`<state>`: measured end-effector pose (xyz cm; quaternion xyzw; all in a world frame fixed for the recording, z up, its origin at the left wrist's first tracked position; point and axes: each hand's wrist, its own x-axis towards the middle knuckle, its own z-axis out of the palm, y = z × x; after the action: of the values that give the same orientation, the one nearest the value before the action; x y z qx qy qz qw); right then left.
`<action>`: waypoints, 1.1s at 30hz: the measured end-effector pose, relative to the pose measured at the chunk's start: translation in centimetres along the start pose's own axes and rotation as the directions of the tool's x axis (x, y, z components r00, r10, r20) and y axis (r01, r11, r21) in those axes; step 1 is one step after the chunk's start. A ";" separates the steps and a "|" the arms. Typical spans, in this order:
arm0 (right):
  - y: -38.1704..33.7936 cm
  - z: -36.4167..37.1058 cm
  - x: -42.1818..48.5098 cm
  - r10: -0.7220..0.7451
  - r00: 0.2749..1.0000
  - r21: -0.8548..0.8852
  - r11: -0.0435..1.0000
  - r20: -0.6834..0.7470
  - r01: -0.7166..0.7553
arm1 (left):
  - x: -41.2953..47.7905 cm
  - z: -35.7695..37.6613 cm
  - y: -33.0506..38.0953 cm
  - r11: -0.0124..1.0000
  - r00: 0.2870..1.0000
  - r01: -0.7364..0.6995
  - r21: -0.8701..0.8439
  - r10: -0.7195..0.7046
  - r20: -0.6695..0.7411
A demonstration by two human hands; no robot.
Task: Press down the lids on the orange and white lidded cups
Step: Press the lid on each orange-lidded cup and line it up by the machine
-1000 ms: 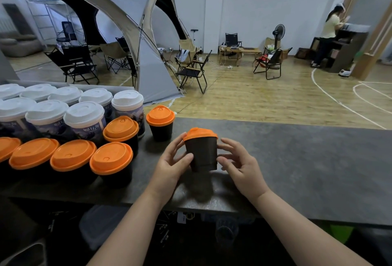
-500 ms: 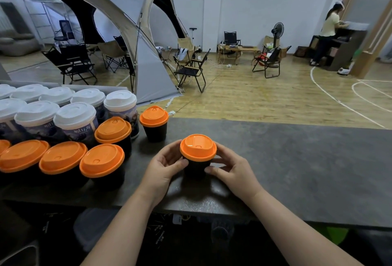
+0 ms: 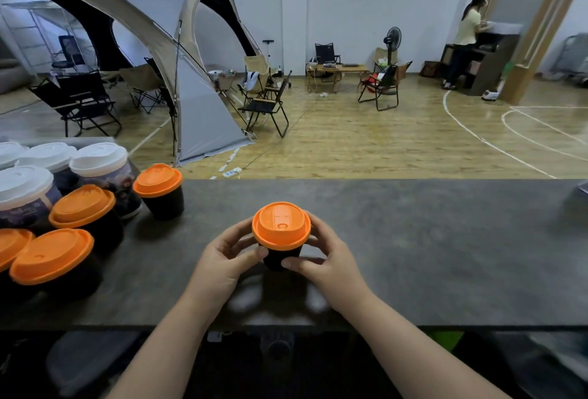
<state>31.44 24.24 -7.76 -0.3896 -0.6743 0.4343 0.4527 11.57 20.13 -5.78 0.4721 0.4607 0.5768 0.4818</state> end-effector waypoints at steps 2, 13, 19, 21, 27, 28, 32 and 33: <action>0.5 -4.3 -0.9 0.011 0.999 -0.007 1.000 -0.051 -0.011 | 0.6 4.6 -0.7 1.000 0.999 0.000 -0.022 0.001 0.035; 3.8 -33.5 -8.1 0.068 0.954 -0.095 0.990 -0.291 -0.100 | 4.1 34.6 -4.3 1.000 0.967 0.010 -0.003 -0.009 0.256; 5.3 -48.0 -12.8 0.060 0.913 -0.189 0.971 -0.403 -0.148 | 4.4 50.9 -7.1 1.000 0.941 -0.012 -0.008 0.014 0.339; 5.9 -52.1 -14.0 0.062 0.892 -0.200 0.966 -0.448 -0.167 | 4.4 55.6 -7.9 1.000 0.934 -0.009 -0.008 0.012 0.356; 7.7 -62.1 -16.5 0.073 0.822 -0.210 0.951 -0.564 -0.228 | 5.4 67.7 -9.2 1.000 0.907 0.012 0.028 -0.023 0.420; 8.0 -63.4 -16.7 0.077 0.813 -0.210 0.948 -0.577 -0.239 | 5.5 69.4 -9.3 0.999 0.906 0.020 0.031 -0.031 0.423; 8.9 -67.5 -17.5 0.121 0.773 -0.176 0.941 -0.622 -0.289 | 5.8 74.8 -10.0 0.998 0.903 0.038 0.047 -0.055 0.427; 9.0 -68.1 -17.5 0.127 0.757 -0.173 0.937 -0.641 -0.304 | 5.8 75.8 -10.2 0.998 0.901 0.037 0.054 -0.057 0.430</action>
<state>102.32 26.91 -6.49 -0.6435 -0.4896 0.2366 0.5388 87.22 32.77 -5.42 0.5872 0.3667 0.4361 0.5749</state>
